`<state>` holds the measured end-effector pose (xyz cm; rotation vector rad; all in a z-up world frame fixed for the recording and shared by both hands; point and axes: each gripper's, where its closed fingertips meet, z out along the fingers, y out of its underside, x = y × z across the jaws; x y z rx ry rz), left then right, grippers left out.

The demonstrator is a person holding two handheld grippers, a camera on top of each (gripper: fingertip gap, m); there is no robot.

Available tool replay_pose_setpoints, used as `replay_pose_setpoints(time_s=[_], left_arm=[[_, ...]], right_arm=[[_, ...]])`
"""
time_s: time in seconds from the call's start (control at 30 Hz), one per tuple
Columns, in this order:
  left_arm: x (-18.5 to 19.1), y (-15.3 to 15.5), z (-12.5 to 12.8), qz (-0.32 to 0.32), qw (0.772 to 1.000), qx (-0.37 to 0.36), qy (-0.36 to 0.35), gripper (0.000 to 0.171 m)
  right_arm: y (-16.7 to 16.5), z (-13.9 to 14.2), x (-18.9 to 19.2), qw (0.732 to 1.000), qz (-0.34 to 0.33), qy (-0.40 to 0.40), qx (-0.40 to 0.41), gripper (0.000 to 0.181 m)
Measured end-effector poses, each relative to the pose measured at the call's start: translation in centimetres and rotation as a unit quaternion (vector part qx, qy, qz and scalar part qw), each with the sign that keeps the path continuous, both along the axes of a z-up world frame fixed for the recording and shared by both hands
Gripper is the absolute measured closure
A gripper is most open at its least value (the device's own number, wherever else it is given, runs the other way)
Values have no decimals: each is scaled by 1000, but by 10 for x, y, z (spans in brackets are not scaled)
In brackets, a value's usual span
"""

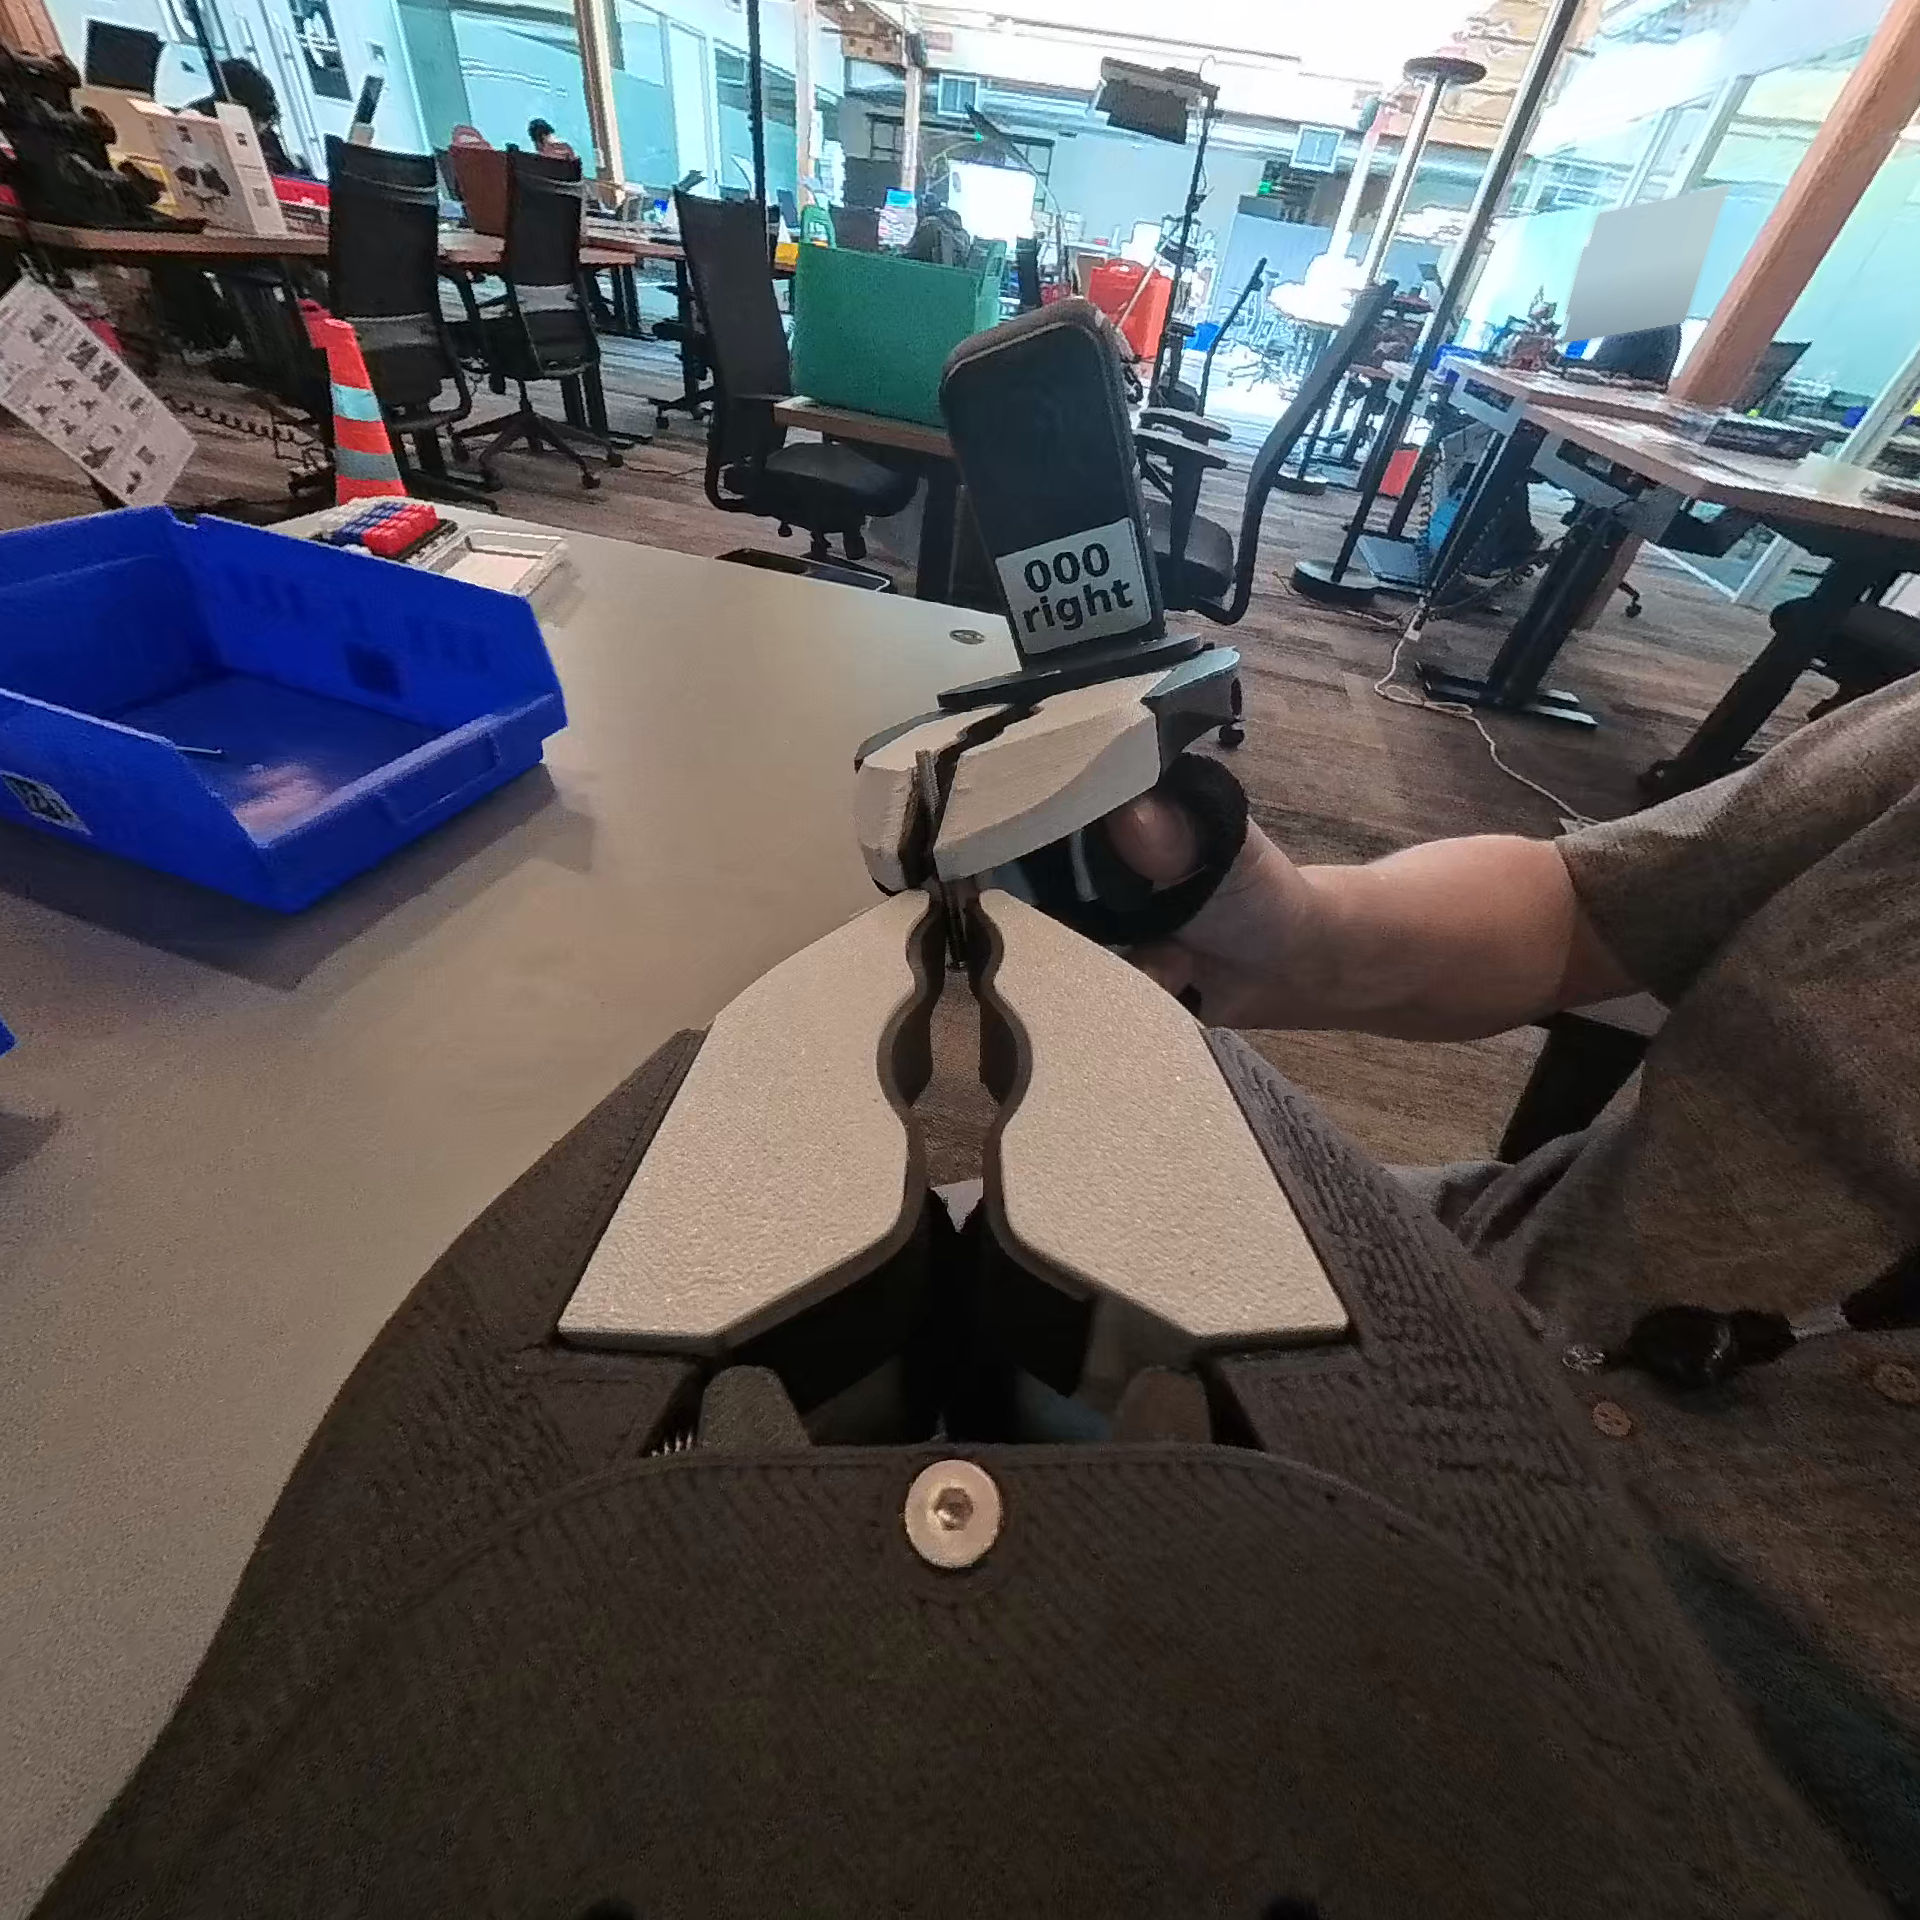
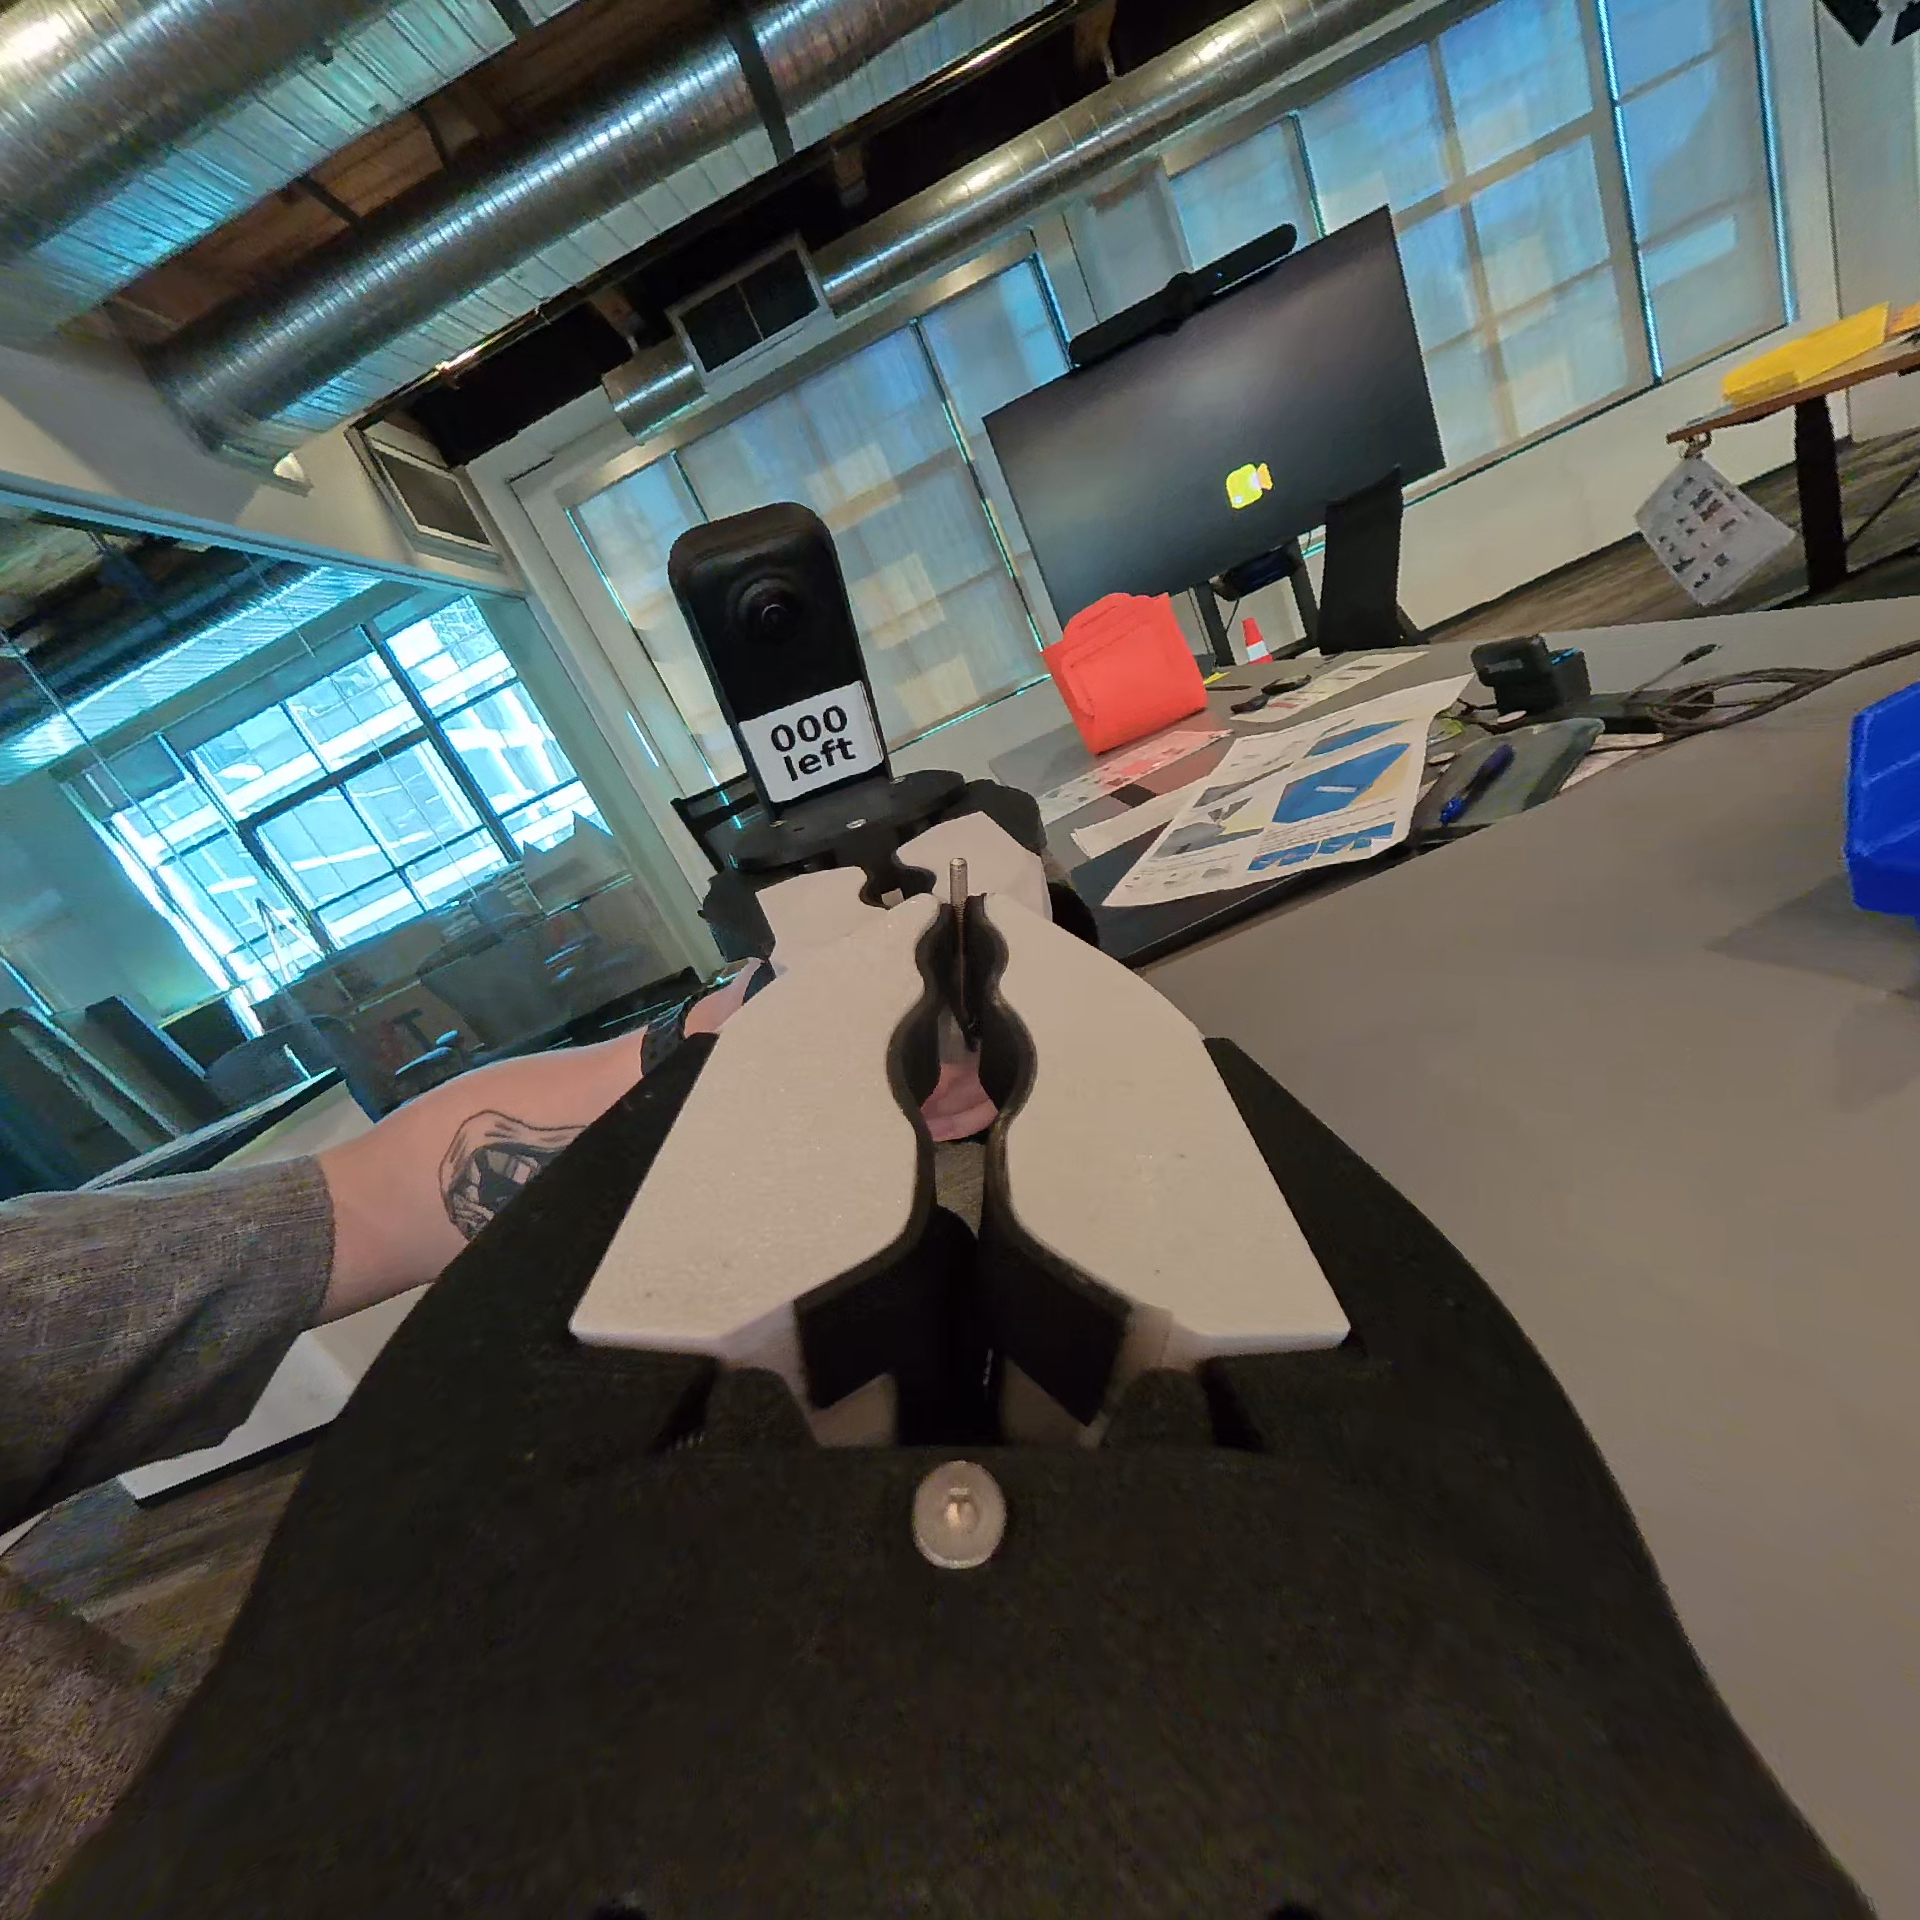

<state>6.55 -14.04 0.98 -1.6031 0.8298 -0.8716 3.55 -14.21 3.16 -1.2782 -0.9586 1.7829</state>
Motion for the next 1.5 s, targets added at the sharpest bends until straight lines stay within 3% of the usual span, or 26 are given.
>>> replay_pose_setpoints(time_s=[0.47,1.2,1.5], left_arm=[[8,-10,-4,-5,1000,-22,20,168],[-29,75,-1,24,1000,3,13,168],[-29,81,9,61,998,25,14,168]], right_arm=[[-11,-2,9,1000,-5,2,2,180],[72,0,-27,999,-5,33,-14,180],[78,11,-26,997,8,73,-26,180]])
